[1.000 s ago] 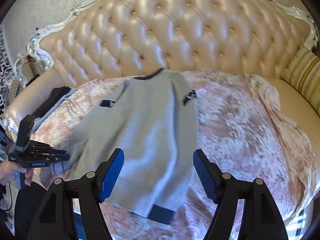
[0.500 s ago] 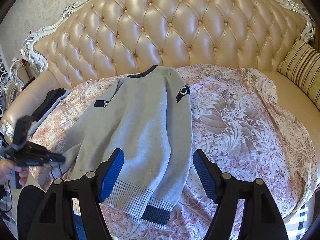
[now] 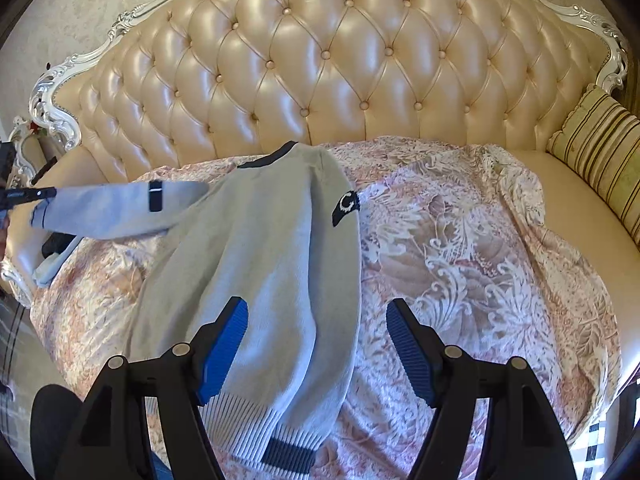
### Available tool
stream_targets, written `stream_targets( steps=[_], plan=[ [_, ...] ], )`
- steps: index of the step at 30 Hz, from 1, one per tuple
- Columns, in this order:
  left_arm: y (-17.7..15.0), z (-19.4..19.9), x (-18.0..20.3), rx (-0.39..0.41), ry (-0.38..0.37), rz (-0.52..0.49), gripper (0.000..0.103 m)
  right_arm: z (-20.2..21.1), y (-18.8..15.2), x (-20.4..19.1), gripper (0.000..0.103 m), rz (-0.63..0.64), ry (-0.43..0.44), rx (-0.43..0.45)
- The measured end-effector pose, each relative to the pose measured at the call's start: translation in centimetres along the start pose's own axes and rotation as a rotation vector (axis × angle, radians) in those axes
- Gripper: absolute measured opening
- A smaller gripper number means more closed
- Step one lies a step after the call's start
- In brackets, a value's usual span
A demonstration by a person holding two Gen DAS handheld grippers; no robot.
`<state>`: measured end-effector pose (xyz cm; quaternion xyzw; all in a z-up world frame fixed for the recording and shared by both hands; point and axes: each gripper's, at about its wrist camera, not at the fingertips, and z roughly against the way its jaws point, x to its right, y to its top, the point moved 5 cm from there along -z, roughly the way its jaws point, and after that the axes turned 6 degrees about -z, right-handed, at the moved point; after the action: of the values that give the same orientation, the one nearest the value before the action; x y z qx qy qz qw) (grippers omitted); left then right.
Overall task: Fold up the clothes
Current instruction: 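Grasp the ribbed hem with the left tool while the right tool pinches the sleeve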
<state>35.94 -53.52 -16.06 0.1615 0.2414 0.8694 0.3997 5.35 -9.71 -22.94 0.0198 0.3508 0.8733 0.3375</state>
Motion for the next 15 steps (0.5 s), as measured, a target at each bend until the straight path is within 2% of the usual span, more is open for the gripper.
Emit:
stream_targets(
  steps=[6, 11, 12, 15],
  plan=[
    [-0.2, -4.6, -5.5, -0.092, 0.082, 0.084, 0.005, -1.4, 1.7, -0.4, 0.073, 0.034, -0.023, -0.006],
    [-4.3, -7.6, -6.1, -0.184, 0.115, 0.088, 0.005, -2.8, 4.1, 1.0, 0.075, -0.030, -0.007, -0.008],
    [-5.1, -8.3, -6.0, -0.196, 0.114, 0.083, 0.005, -3.1, 4.6, 1.5, 0.079, -0.047, -0.004, -0.007],
    [-6.9, -9.8, -6.0, -0.211, 0.120, 0.103, 0.006, -4.0, 5.8, 3.0, 0.080, -0.092, 0.006, -0.009]
  ],
)
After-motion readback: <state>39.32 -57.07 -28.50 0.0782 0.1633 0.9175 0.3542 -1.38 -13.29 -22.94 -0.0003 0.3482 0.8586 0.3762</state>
